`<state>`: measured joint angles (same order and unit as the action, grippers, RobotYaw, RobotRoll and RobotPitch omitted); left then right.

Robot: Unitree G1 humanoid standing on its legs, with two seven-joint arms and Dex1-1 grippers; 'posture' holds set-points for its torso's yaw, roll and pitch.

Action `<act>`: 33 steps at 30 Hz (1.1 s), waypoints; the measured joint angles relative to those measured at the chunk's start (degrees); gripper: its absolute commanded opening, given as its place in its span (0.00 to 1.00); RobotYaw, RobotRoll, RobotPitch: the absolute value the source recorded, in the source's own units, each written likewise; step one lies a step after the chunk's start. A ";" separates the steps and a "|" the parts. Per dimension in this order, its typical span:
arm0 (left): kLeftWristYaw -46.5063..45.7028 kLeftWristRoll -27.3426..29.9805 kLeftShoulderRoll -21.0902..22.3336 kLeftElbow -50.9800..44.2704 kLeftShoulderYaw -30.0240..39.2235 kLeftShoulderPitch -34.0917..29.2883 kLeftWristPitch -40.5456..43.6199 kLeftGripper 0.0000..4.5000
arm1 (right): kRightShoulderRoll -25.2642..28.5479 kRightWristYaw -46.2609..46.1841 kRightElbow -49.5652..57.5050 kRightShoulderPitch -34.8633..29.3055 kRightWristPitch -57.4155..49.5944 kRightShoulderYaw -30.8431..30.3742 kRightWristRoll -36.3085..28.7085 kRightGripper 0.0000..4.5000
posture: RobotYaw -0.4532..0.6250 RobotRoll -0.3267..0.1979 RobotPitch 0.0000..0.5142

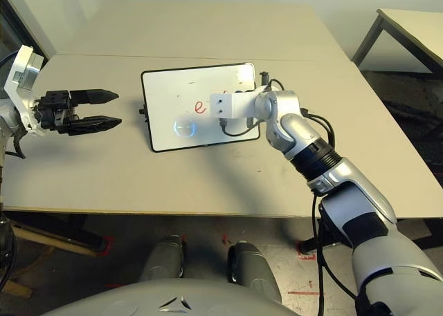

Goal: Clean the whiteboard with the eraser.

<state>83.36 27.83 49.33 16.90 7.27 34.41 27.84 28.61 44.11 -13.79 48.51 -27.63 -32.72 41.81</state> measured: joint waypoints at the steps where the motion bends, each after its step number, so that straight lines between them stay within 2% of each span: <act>1: 0.00 -0.01 -0.06 0.03 -0.13 0.36 -0.02 1.00 | -0.13 0.00 0.00 0.01 -0.04 0.00 0.00 0.05 | 0.67 0.62 0.06; 11: -0.02 0.03 -0.32 -0.06 -0.55 0.53 -0.18 1.00 | -5.93 -0.63 -2.35 2.37 0.32 -0.29 0.20 0.05 | 0.70 0.62 0.06; 20: -0.91 0.21 0.39 -0.91 0.77 -1.87 0.37 1.00 | -11.67 -1.34 -4.67 4.86 3.21 -1.15 0.76 0.05 | 0.72 0.62 0.05; 27: -1.11 0.32 0.41 -2.35 1.06 -2.28 0.48 1.00 | -11.98 -1.45 -4.96 4.88 4.45 -1.92 1.28 0.05 | 0.72 0.62 0.04; 33: -1.15 0.31 0.35 -2.32 1.02 -2.16 0.47 1.00 | -9.21 -2.21 -5.81 4.88 5.37 -1.73 1.29 0.05 | 0.70 0.62 0.05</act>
<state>82.21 28.14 49.69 14.58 8.29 32.26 28.31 19.40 41.90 -19.60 53.39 -22.25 -34.44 43.10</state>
